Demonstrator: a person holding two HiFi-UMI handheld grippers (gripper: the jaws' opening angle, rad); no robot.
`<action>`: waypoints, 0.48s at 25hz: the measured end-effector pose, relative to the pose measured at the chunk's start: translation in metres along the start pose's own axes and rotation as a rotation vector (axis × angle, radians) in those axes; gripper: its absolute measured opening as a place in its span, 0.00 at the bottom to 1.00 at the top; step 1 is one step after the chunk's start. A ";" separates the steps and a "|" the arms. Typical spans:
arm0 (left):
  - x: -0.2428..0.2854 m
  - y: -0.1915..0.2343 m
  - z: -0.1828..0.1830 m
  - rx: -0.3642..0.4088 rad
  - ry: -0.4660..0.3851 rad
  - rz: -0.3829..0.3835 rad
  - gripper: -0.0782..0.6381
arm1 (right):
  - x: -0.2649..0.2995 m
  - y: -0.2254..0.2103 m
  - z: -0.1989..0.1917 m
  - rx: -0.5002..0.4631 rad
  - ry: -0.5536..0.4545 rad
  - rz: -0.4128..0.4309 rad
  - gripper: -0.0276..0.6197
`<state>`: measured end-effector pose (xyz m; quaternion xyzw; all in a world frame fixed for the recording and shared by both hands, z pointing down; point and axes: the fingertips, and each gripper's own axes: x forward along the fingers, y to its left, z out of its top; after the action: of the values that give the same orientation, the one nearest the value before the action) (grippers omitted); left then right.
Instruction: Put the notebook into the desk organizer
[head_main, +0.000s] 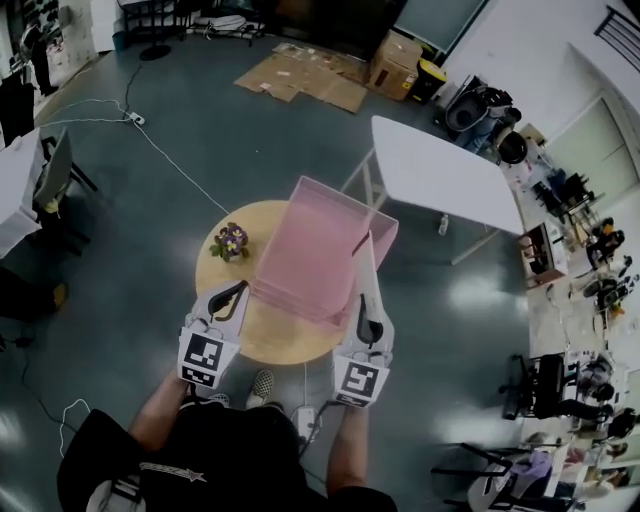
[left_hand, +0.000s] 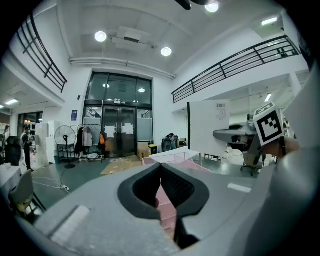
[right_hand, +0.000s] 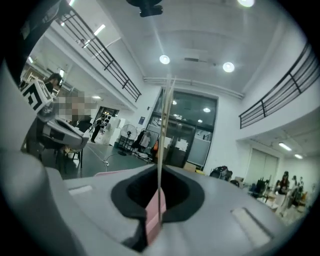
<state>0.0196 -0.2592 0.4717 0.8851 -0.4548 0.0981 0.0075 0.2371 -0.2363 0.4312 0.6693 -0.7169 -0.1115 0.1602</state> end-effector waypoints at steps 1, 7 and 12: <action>0.001 0.002 -0.001 -0.003 0.003 0.014 0.12 | 0.009 -0.001 0.002 -0.041 -0.007 0.006 0.06; 0.004 0.016 -0.005 -0.021 0.029 0.095 0.13 | 0.053 -0.010 0.013 -0.292 -0.003 0.032 0.06; 0.007 0.025 -0.011 -0.037 0.053 0.160 0.13 | 0.092 -0.008 0.013 -0.436 -0.018 0.062 0.06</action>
<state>0.0013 -0.2785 0.4820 0.8427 -0.5256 0.1134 0.0282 0.2345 -0.3288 0.4236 0.5954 -0.6975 -0.2648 0.2982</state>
